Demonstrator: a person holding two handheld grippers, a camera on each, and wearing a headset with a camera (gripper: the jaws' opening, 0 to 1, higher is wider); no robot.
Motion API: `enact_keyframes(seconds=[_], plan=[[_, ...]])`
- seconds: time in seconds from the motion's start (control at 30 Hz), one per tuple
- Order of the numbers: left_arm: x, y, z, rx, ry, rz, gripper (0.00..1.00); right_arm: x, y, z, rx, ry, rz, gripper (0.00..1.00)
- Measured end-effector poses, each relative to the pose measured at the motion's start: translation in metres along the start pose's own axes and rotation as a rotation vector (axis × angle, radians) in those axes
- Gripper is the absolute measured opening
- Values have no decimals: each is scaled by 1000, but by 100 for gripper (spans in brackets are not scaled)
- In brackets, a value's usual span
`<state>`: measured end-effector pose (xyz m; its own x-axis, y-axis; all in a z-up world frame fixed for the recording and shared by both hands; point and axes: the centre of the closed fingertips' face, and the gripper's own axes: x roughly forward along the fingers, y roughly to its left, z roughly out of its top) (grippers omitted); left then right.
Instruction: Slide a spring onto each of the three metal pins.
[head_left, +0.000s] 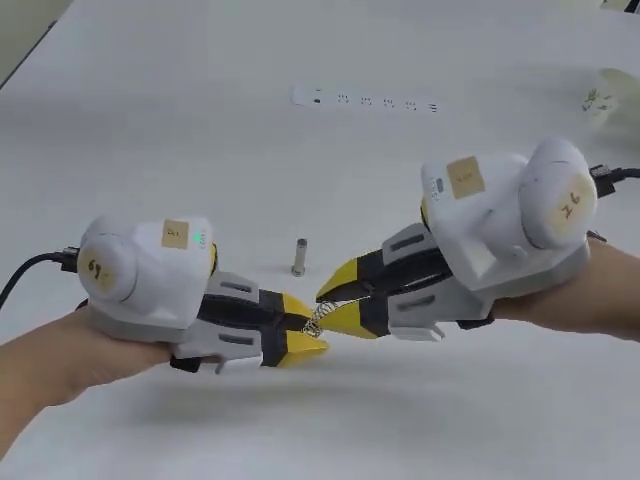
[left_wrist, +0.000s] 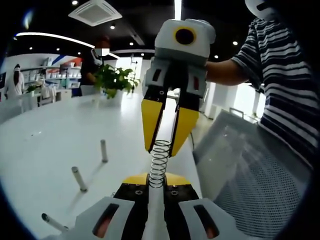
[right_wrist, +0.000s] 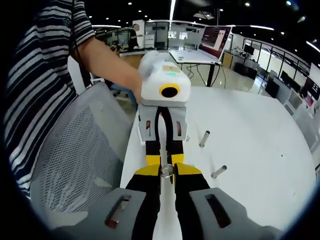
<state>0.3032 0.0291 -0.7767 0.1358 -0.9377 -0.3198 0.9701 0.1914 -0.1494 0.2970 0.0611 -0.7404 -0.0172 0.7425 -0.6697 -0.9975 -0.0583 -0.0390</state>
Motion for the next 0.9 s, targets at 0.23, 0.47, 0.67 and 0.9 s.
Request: enact_keyframes(seconds=[0.23, 0.47, 0.67, 0.9], plan=[[0, 3, 2, 6, -2, 14, 2, 2, 0, 2, -25, -7, -20, 7], [3, 4, 4, 16, -6, 21, 2, 3, 1, 4, -70, 8, -32, 7], [2, 4, 4, 19, -6, 26, 2, 3, 0, 5, -109, 27, -36, 7], [3, 3, 4, 22, -4, 25, 2, 6, 3, 6, -151, 42, -37, 7]])
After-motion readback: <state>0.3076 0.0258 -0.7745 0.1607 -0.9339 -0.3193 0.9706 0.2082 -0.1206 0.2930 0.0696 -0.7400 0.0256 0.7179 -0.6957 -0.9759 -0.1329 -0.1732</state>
